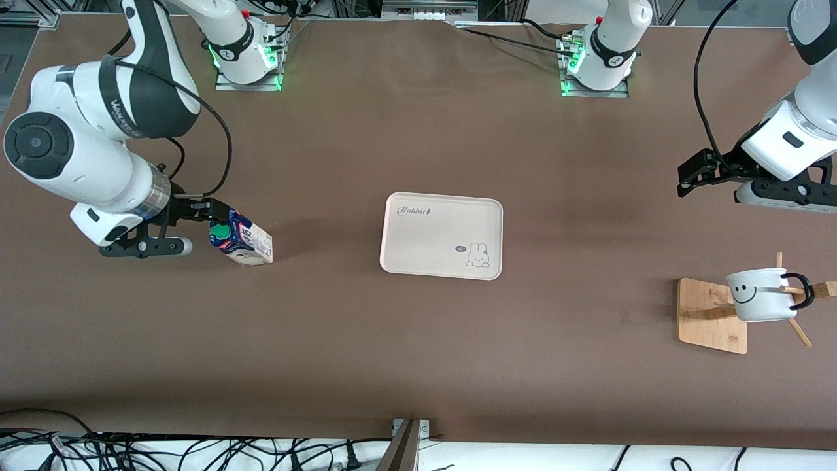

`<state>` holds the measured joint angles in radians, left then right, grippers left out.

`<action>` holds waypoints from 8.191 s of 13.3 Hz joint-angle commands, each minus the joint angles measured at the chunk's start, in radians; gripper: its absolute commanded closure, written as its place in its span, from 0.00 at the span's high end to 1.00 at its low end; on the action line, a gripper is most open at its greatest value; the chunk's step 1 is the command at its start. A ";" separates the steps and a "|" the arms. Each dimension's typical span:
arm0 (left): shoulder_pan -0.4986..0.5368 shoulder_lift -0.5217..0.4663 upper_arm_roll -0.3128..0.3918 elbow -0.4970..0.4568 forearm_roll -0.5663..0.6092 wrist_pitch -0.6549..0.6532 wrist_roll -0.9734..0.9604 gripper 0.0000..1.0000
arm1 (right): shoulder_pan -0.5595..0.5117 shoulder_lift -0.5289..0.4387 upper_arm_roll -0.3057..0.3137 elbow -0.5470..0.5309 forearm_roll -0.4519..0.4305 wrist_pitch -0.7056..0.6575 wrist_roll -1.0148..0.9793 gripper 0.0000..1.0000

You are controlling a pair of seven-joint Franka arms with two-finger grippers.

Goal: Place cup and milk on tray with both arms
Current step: 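Reach the right gripper down to the milk carton and grasp it, then carry the milk carton with the right gripper onto the white tray, then release the carton and withdraw the right gripper while the left gripper moves, then lower the left gripper to the white mug and grasp it, then lift the mug off the wooden stand with the left gripper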

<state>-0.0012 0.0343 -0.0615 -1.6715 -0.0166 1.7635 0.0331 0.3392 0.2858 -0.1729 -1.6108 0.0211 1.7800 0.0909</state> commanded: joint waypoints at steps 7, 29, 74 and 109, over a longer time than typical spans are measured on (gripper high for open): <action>0.000 0.015 -0.001 0.035 0.020 -0.024 0.018 1.00 | -0.011 -0.014 0.001 -0.237 0.043 0.214 -0.042 1.00; 0.000 0.015 0.000 0.035 0.020 -0.024 0.018 1.00 | 0.110 0.025 0.010 -0.135 0.048 0.243 0.136 0.50; 0.133 -0.005 -0.011 -0.284 0.083 0.394 -0.246 1.00 | -0.204 -0.300 0.153 -0.046 -0.007 -0.182 -0.040 1.00; 0.201 0.182 -0.176 0.155 -0.082 0.011 -0.098 0.00 | -0.161 -0.223 0.158 0.026 -0.158 -0.103 -0.031 1.00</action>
<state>0.1976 0.2025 -0.2144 -1.6157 -0.1163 1.9240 -0.0824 0.1734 0.0602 -0.0201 -1.5955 -0.1317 1.6871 0.0603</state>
